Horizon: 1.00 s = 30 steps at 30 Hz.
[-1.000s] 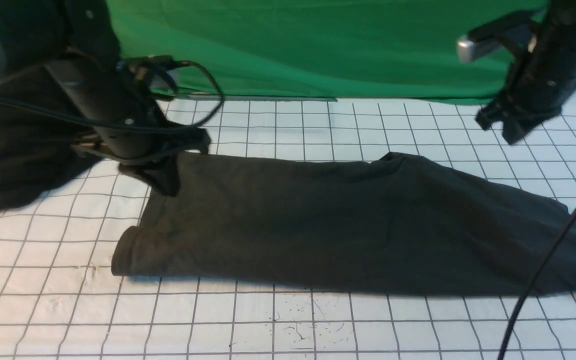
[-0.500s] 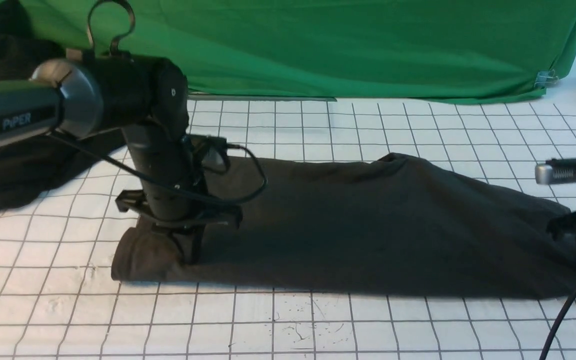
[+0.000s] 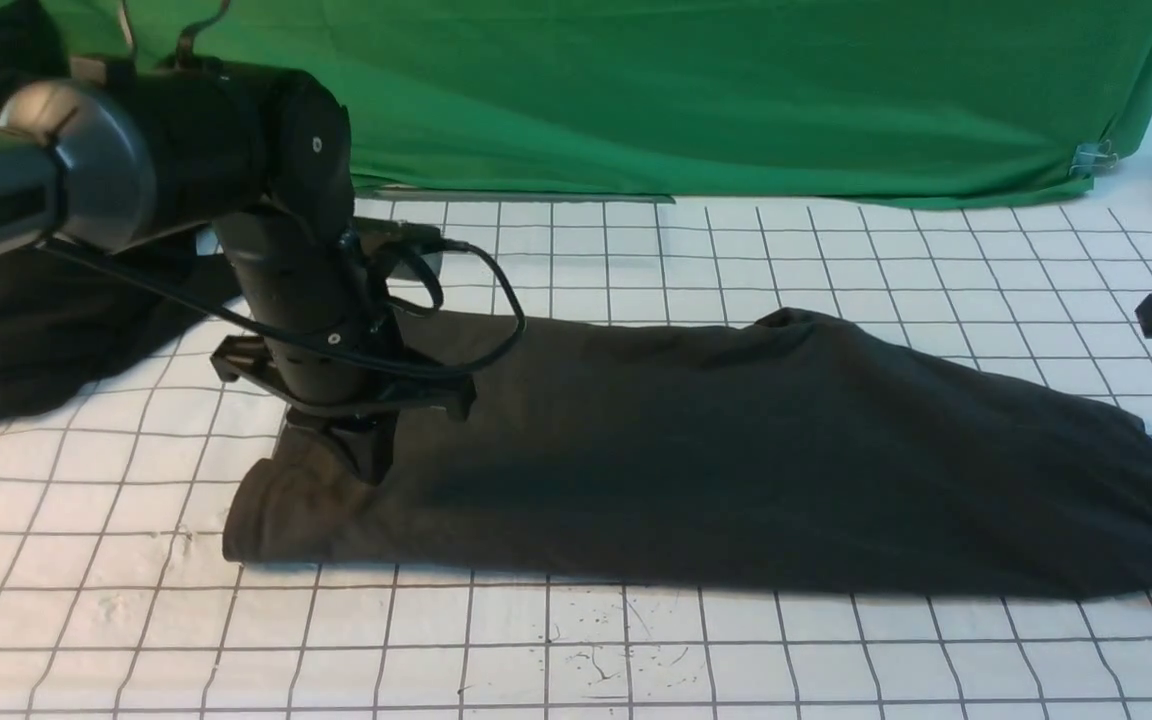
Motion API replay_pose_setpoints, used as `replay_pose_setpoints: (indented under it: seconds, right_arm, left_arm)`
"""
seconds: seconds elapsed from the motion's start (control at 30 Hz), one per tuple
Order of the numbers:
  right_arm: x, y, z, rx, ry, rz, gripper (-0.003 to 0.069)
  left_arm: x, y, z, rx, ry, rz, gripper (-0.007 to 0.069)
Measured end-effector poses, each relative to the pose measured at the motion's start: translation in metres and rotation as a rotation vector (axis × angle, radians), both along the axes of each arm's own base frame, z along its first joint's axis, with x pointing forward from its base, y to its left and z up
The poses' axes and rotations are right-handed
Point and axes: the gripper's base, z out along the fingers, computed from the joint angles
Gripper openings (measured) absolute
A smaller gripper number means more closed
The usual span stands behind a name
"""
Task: Fold a long-sleeved shirt over a white checkered tablecloth.
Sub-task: 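Pull the folded dark garment lengthwise by its ends to straighten it flat on the table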
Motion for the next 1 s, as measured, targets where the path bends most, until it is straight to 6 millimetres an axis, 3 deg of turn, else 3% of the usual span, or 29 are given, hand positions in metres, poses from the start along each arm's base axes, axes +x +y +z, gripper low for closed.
replay_pose_setpoints:
  seconds: [0.03, 0.13, 0.27, 0.37, 0.4, 0.43, 0.47, 0.5, 0.57, 0.87, 1.0]
  right_arm:
    - [0.001, 0.0, -0.001, 0.001, 0.007, 0.0, 0.0452]
    - [0.009, -0.001, -0.036, 0.014, 0.112, 0.003, 0.0489]
    - [0.012, -0.004, -0.054, 0.019, 0.146, -0.002, 0.0461]
    - [0.015, -0.005, -0.058, 0.016, 0.123, 0.014, 0.0293]
    - [0.015, -0.005, -0.058, 0.015, 0.121, 0.016, 0.0279]
    - [0.017, -0.005, -0.058, 0.01, 0.099, 0.037, 0.0143]
    - [0.017, -0.005, -0.058, 0.009, 0.099, 0.041, 0.0143]
    - [0.019, -0.005, -0.057, 0.001, 0.082, 0.066, 0.0062]
    - [0.021, -0.006, -0.056, -0.01, 0.069, 0.081, 0.002]
    - [0.036, -0.013, -0.033, -0.034, -0.022, 0.075, 0.0001]
    - [0.039, -0.015, -0.036, -0.036, -0.026, 0.078, 0.0018]
  left_arm:
    - [0.0, 0.0, 0.0, 0.0, 0.0, 0.0, -0.0001]
    - [-0.001, 0.001, 0.001, 0.004, 0.004, -0.001, -0.0001]
    - [-0.002, 0.002, 0.001, 0.015, 0.013, -0.004, -0.0001]
    - [-0.002, 0.002, 0.002, 0.02, 0.012, -0.006, -0.0001]
    - [-0.002, 0.002, 0.002, 0.02, 0.012, -0.006, -0.0001]
    - [-0.002, 0.002, 0.002, 0.023, 0.011, -0.007, -0.0001]
    - [-0.002, 0.002, 0.002, 0.023, 0.011, -0.007, -0.0001]
    - [-0.002, 0.002, 0.002, 0.023, 0.011, -0.007, -0.0001]
    - [-0.002, 0.002, 0.002, 0.024, 0.011, -0.008, 0.0]
    - [-0.002, 0.003, 0.002, 0.032, 0.016, -0.013, 0.0]
    - [-0.002, 0.003, 0.002, 0.032, 0.016, -0.013, 0.0]
